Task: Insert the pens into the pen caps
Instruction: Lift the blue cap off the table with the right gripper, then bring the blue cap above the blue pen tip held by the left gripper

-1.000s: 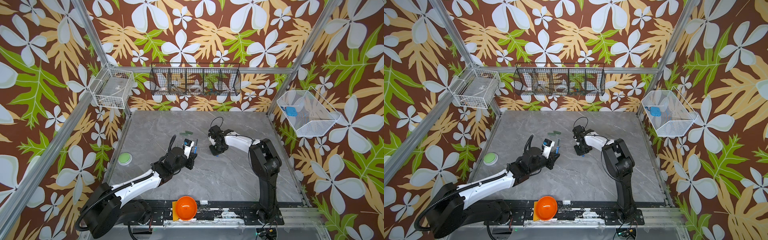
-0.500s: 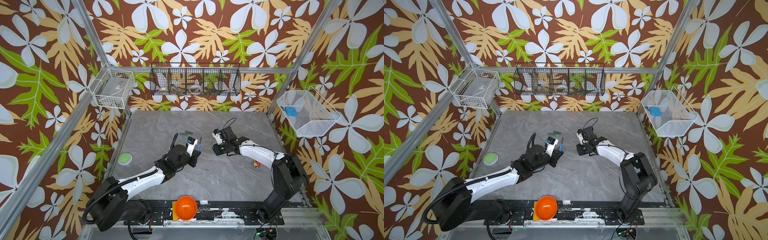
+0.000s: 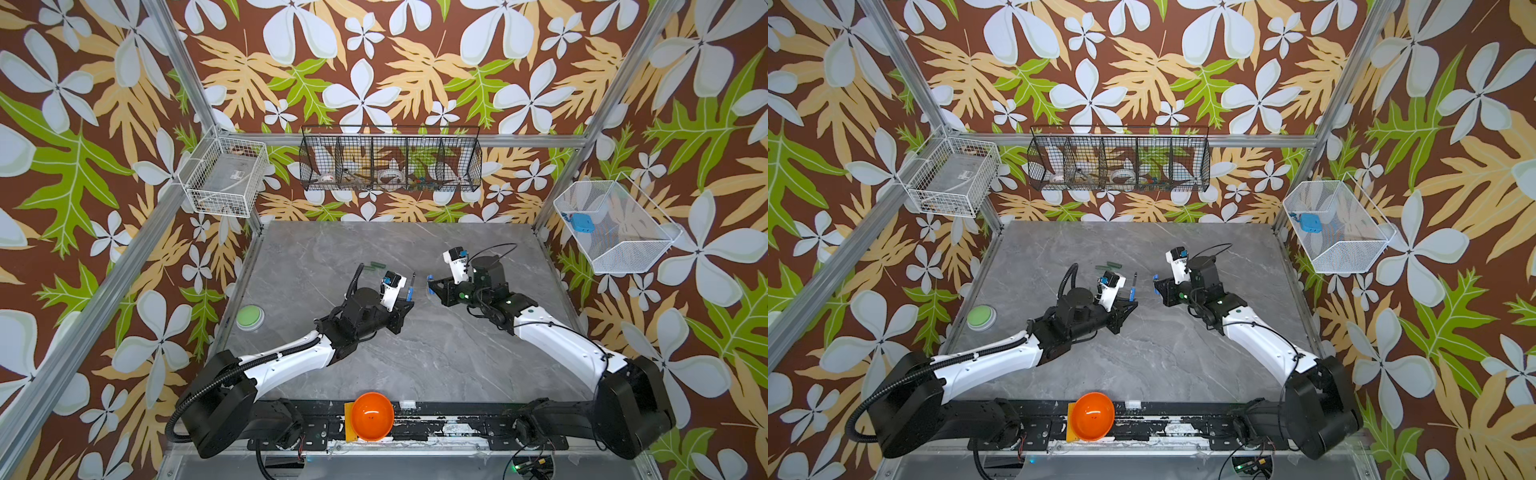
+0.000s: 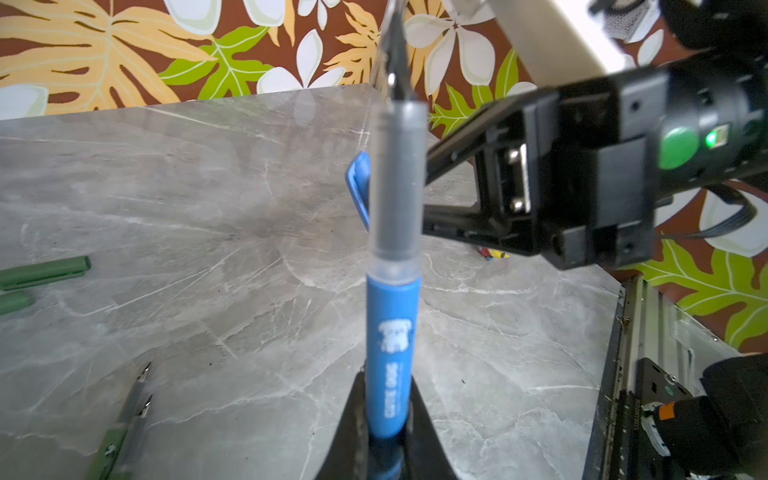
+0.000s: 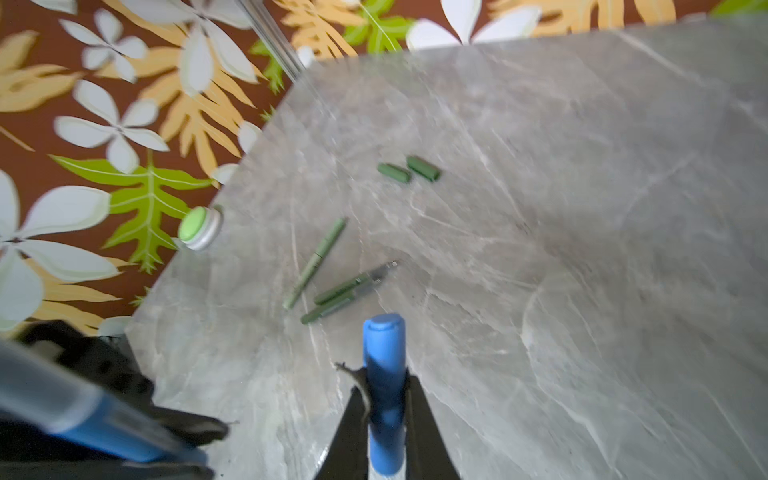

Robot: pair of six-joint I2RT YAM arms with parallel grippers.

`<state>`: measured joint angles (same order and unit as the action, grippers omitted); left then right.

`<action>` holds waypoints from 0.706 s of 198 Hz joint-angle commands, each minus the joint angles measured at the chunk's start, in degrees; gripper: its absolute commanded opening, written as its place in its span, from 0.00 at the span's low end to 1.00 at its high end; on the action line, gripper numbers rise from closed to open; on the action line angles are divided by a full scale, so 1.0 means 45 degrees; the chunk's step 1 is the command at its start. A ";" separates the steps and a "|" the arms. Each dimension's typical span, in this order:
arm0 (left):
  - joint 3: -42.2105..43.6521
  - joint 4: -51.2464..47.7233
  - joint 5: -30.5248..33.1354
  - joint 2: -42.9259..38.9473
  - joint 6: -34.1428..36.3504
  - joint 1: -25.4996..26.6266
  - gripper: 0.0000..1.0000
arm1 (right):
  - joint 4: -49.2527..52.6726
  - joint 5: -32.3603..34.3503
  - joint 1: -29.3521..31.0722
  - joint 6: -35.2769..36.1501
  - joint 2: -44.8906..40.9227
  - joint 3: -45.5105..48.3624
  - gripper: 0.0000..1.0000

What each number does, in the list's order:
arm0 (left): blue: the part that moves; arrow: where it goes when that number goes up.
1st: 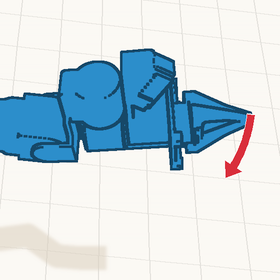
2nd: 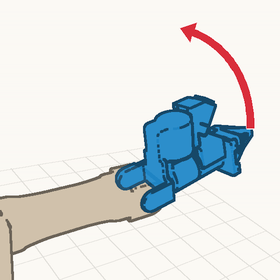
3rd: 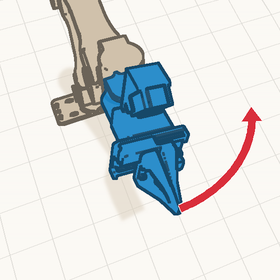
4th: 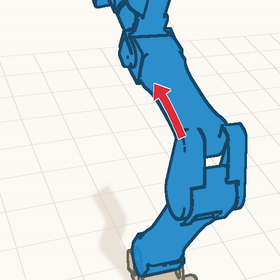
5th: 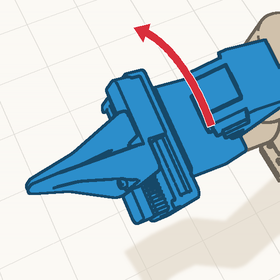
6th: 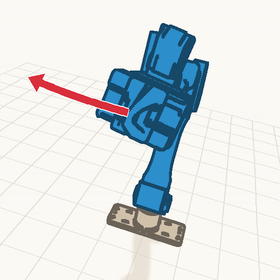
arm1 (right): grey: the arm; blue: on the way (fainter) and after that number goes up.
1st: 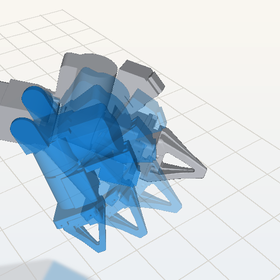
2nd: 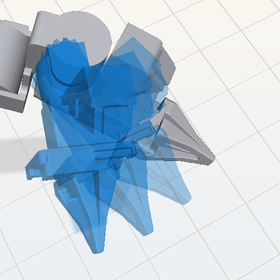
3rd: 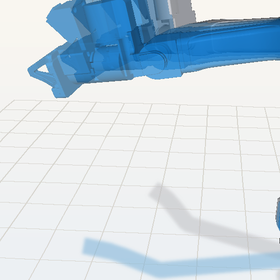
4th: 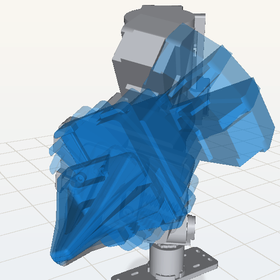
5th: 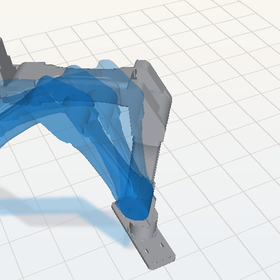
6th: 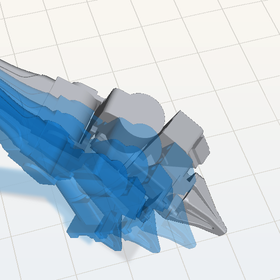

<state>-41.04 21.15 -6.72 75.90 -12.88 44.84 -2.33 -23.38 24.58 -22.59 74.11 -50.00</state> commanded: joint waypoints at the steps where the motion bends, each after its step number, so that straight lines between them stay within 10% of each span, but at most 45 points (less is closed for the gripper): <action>1: -0.0139 0.0340 0.0316 -0.0273 0.0290 0.0150 0.00 | -0.2709 -0.0790 -0.0154 -0.1035 -0.0818 0.0348 0.15; 140: -0.0275 0.0427 0.0009 -0.0157 0.0696 0.0290 0.00 | -0.7175 -0.3442 -0.0226 -0.3606 -0.1043 0.0486 0.16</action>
<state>-41.74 21.56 -6.28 75.16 -10.22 46.06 -30.57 -36.62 23.49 -37.47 69.23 -47.59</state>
